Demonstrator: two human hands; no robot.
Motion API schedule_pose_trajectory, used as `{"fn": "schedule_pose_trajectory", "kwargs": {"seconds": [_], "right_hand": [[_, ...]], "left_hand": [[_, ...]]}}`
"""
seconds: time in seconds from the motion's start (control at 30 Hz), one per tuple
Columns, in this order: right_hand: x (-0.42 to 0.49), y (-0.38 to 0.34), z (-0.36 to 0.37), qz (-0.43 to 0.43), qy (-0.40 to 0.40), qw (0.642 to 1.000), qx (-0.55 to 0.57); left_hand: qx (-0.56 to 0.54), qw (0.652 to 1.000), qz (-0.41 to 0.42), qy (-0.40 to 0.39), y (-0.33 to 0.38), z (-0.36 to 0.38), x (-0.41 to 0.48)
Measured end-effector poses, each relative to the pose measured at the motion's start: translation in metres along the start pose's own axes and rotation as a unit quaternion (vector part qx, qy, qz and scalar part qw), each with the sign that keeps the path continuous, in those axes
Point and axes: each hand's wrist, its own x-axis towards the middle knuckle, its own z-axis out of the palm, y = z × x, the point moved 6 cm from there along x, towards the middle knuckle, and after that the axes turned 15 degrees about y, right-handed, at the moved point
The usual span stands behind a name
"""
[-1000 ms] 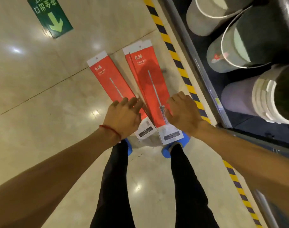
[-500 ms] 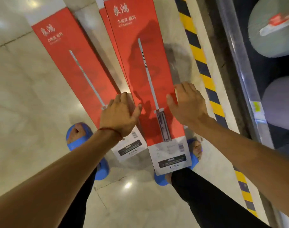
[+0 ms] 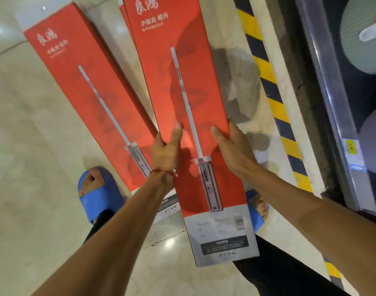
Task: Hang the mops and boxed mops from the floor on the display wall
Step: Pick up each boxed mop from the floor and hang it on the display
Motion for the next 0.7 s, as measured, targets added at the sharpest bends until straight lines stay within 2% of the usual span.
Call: {"fn": "schedule_pose_trajectory", "kwargs": {"seconds": [0.1, 0.2, 0.33, 0.47, 0.6, 0.7], "right_hand": [[-0.029, -0.020, -0.013, 0.013, -0.025, 1.000, 0.005], [-0.060, -0.046, -0.031, 0.039, -0.030, 0.999, 0.014], [-0.104, -0.090, -0.056, 0.097, -0.013, 0.991, 0.086], [-0.142, -0.148, -0.070, 0.134, 0.005, 0.979, 0.153], [-0.162, -0.227, -0.071, 0.093, -0.044, 0.979, 0.173], [-0.174, -0.286, -0.069, 0.052, -0.064, 0.983, 0.164]], "left_hand": [[0.000, 0.999, -0.019, -0.034, 0.017, -0.027, -0.029], [0.026, 0.997, 0.000, -0.071, 0.043, -0.062, -0.062], [0.040, 0.992, 0.026, -0.121, 0.088, -0.114, -0.110], [0.060, 0.982, -0.008, -0.180, 0.127, -0.166, -0.152], [0.058, 0.973, -0.008, -0.223, 0.156, -0.217, -0.178], [0.100, 0.969, 0.026, -0.226, 0.171, -0.250, -0.188]]}}
